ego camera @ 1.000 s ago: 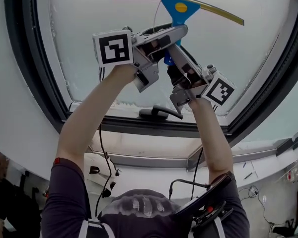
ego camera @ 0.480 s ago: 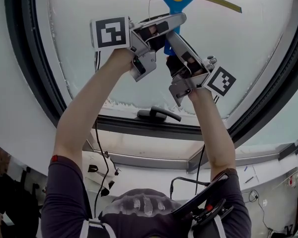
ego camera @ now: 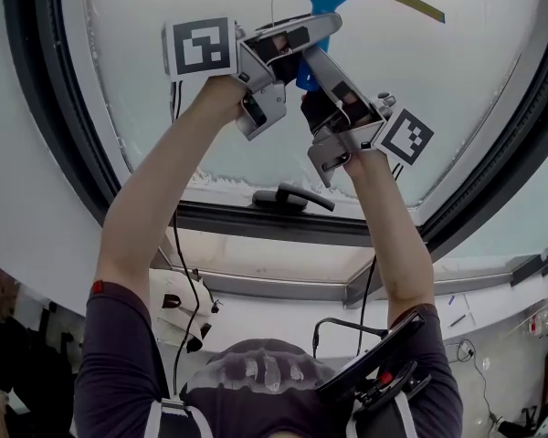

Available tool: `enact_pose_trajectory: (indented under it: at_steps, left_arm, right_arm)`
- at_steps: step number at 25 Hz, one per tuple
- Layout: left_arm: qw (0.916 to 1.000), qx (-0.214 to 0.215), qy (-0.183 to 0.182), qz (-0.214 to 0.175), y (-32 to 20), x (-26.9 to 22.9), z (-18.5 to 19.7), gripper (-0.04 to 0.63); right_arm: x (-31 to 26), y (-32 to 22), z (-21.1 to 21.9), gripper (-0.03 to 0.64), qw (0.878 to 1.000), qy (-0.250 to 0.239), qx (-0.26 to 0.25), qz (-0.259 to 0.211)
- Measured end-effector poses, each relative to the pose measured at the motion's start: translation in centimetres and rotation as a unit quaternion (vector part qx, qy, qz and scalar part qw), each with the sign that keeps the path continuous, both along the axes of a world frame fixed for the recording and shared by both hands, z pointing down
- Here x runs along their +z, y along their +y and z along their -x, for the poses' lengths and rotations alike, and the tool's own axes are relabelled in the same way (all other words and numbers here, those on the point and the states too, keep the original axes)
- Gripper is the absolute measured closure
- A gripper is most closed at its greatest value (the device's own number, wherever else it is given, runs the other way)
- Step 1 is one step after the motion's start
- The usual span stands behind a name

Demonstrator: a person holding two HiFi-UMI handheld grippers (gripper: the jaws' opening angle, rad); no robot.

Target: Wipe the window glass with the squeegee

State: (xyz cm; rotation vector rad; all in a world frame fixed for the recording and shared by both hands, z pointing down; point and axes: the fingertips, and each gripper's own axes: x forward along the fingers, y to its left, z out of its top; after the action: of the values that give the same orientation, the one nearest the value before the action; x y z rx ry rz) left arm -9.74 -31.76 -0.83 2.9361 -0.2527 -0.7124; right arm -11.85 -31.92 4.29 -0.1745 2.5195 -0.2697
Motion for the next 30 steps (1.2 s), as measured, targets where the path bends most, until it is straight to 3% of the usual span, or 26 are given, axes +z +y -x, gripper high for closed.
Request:
enact_pose_trajectory:
  at_steps: [12, 17, 30]
  left_arm:
    - [0.9998, -0.002, 0.001, 0.019, -0.4, 0.2, 0.1, 0.449]
    - [0.999, -0.033, -0.009, 0.03, -1.4, 0.8, 0.5, 0.449]
    - [0.9983, -0.025, 0.004, 0.053, 0.7, 11.2, 0.1, 0.449]
  right_arm:
    - [0.0, -0.2, 0.0, 0.469, 1.0, 0.008, 0.0, 0.022]
    - [0.4, -0.3, 0.0, 0.469, 1.0, 0.008, -0.003, 0.028]
    - [10.8, 1.7, -0.1, 0.469, 0.998, 0.019, -0.02, 0.05]
